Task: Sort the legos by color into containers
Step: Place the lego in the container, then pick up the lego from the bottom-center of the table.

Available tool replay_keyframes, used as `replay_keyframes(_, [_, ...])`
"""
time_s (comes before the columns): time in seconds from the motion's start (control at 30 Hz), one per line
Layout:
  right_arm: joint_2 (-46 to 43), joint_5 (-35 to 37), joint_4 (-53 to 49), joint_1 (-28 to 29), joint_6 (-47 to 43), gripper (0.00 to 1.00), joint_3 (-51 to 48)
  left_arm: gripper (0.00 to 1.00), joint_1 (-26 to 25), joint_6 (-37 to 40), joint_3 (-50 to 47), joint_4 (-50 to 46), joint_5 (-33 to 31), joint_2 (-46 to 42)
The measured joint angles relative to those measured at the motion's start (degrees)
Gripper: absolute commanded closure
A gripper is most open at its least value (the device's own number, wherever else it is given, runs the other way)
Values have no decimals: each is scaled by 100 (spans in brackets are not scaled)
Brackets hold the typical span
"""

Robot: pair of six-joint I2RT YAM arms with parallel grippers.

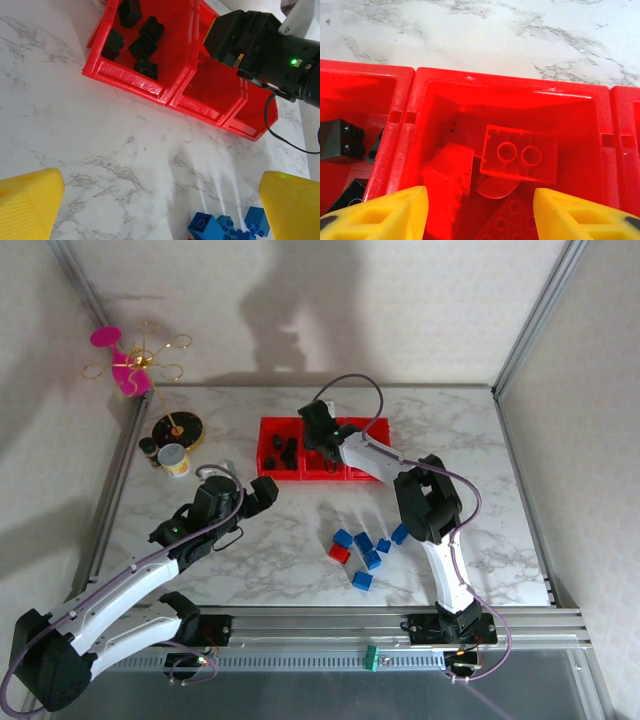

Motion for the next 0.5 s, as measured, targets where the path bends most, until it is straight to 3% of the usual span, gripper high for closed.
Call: replay_keyframes(0.5, [-2647,-260,-509,863,374,30,-2317,1,-219,-76,-341,-173,129,-901])
